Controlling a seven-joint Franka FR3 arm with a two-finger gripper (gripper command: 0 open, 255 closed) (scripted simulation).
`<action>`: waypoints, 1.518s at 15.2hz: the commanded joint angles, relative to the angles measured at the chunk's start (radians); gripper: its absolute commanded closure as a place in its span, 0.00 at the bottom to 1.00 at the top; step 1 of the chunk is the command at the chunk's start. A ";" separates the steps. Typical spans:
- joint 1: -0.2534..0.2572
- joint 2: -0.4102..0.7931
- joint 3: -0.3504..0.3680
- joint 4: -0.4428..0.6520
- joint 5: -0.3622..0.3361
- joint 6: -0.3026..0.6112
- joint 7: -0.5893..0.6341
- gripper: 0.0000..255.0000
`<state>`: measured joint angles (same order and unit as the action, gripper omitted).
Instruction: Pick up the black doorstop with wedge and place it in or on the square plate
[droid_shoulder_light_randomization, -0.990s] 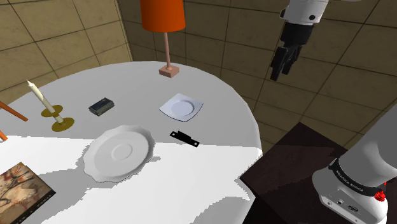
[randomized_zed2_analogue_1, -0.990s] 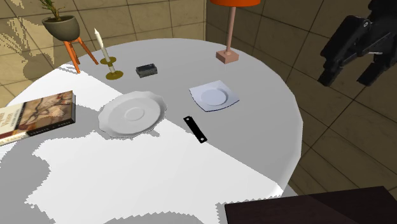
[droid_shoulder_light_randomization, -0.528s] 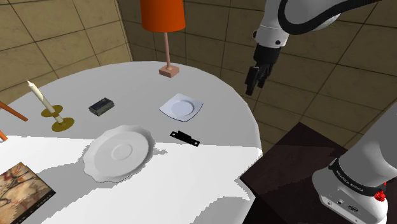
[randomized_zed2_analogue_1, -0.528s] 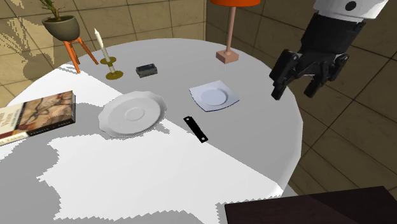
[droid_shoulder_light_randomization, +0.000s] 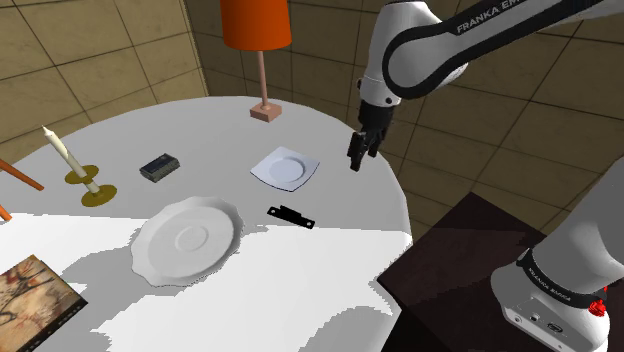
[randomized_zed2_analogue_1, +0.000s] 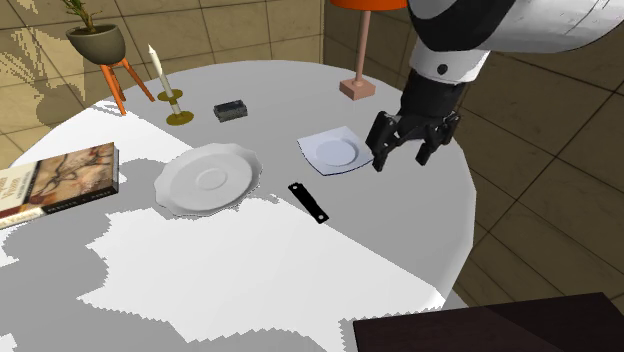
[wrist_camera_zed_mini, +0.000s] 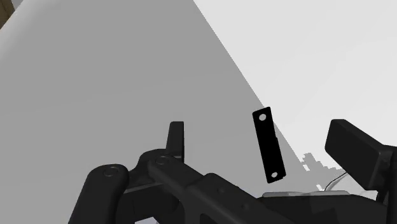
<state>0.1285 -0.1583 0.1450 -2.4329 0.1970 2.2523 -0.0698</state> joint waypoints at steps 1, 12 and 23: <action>0.012 0.077 0.016 0.028 -0.001 0.057 0.004 0.00; 0.090 0.491 0.058 0.277 -0.081 0.252 0.050 0.00; 0.166 0.765 0.046 0.489 -0.144 0.329 0.080 0.00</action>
<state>0.2920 0.5932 0.1924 -1.9481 0.0550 2.5718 0.0099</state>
